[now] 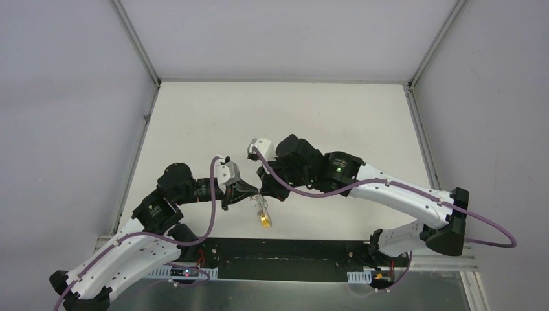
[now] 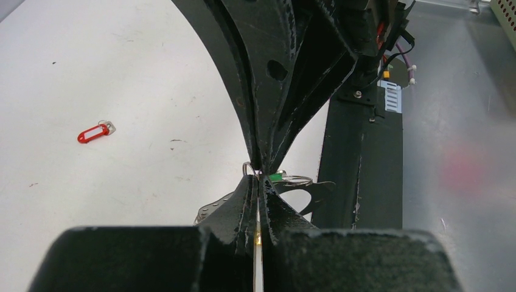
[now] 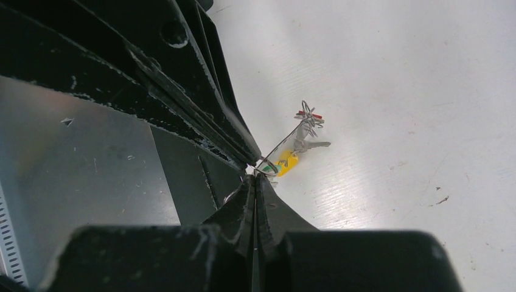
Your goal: Put the keys on the keyring
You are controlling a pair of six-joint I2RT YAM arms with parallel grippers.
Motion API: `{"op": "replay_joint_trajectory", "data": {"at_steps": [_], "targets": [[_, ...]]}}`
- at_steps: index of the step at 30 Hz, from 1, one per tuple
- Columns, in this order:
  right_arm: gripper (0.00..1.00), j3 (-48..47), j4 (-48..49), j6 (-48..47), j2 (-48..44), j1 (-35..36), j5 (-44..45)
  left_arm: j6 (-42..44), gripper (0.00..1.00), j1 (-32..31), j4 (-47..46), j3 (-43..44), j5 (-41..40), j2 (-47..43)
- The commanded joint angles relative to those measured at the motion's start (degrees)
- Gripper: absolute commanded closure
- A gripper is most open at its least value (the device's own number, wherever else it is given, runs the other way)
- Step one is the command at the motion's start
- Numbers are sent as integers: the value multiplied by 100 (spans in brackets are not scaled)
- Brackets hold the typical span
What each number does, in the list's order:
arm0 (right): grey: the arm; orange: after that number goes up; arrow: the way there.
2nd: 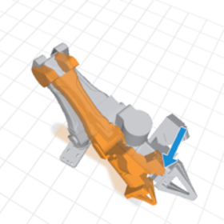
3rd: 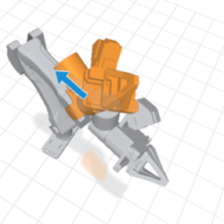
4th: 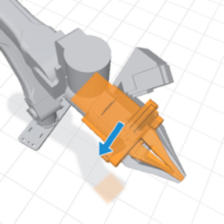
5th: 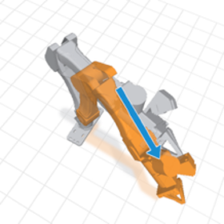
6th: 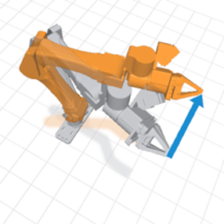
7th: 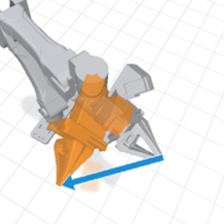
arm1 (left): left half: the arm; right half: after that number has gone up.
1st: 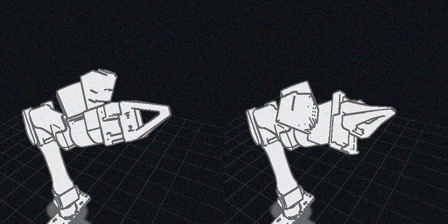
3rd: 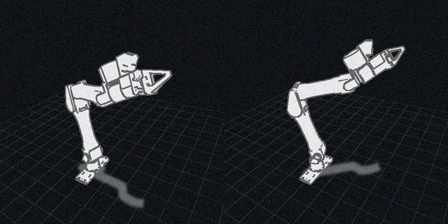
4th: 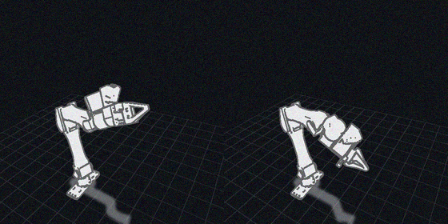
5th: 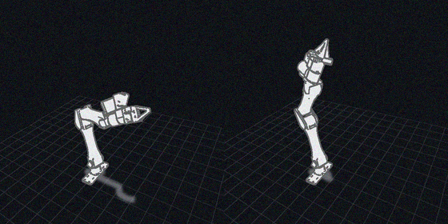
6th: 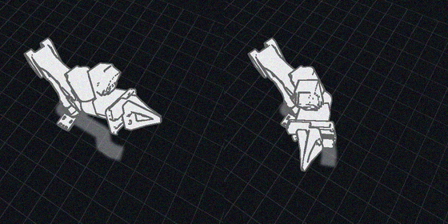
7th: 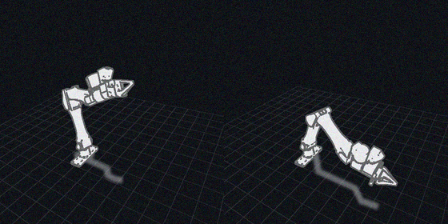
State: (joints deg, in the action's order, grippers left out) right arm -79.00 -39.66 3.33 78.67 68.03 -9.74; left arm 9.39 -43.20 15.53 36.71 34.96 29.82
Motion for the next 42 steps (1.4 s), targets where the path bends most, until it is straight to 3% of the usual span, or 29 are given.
{"op": "replay_joint_trajectory", "data": {"at_steps": [1, 21, 42], "targets": [[100, -103, 493, -42, -326, 0, -95, -113, 100, -57, -177, 29, 116, -64], [100, -88, 231, 299, -142, -43, 784, -139, 100, -55, -173, 29, 109, -51], [100, 87, 278, 461, -69, -281, 319, -190, 100, -52, -180, 21, 89, -60]]}}
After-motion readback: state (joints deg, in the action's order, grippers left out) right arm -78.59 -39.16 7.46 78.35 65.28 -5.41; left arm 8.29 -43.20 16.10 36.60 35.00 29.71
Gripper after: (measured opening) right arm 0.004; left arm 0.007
